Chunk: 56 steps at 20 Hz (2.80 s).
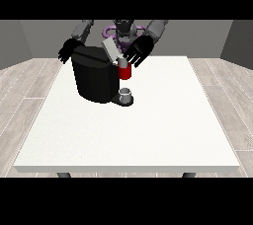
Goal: Insert the coffee pod into the coffee machine and close the lid
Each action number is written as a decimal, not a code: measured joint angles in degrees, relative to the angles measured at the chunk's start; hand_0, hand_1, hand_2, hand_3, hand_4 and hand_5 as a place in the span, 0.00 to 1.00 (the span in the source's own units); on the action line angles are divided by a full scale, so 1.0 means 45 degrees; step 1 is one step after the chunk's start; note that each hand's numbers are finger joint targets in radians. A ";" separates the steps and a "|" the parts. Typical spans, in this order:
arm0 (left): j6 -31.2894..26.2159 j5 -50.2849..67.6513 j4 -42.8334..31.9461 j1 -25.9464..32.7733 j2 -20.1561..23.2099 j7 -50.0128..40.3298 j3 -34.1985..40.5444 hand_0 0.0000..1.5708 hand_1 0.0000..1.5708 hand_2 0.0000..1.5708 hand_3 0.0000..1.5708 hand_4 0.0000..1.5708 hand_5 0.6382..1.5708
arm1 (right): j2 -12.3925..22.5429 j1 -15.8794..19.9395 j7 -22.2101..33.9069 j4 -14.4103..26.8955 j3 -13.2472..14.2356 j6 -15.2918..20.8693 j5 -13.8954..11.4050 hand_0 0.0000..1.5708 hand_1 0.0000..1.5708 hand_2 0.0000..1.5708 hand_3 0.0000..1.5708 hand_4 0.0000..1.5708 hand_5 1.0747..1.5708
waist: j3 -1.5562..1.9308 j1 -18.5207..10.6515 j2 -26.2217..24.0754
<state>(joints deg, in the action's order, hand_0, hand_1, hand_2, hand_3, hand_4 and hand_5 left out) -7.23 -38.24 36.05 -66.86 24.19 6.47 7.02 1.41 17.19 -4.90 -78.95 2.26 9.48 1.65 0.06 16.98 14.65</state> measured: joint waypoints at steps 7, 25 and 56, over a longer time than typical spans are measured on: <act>-0.0288 0.0019 -0.0197 -0.0076 0.0046 -0.0054 0.0097 0.76 0.76 0.79 0.73 0.30 1.00 | 0.0197 0.0146 0.0427 -0.0096 0.0080 -0.0071 0.0062 0.00 0.00 0.00 0.00 0.23 1.00 | 0.0000 -0.0001 0.0033; -0.0275 -0.0438 -0.0087 -0.0079 0.0133 0.0348 -0.0112 0.65 0.65 0.69 0.58 0.23 1.00 | 0.0264 0.0372 0.0073 0.0160 0.0362 0.0085 0.0104 0.00 0.00 0.00 0.00 0.26 1.00 | -0.0007 -0.0326 0.0208; -0.1126 0.0138 0.0121 0.2080 -0.0986 0.0667 0.0372 0.00 0.00 0.00 0.00 0.05 1.00 | 0.0149 -0.1583 0.0325 -0.0044 0.0332 0.0049 0.0435 0.00 0.00 0.00 0.00 0.31 1.00 | -0.0017 -0.1488 -0.2824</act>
<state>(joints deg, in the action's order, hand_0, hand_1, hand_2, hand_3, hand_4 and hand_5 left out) -12.30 -37.62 36.60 -57.50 19.76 9.47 8.69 2.08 10.07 -3.43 -79.15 3.76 9.70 3.60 -0.02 10.28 1.94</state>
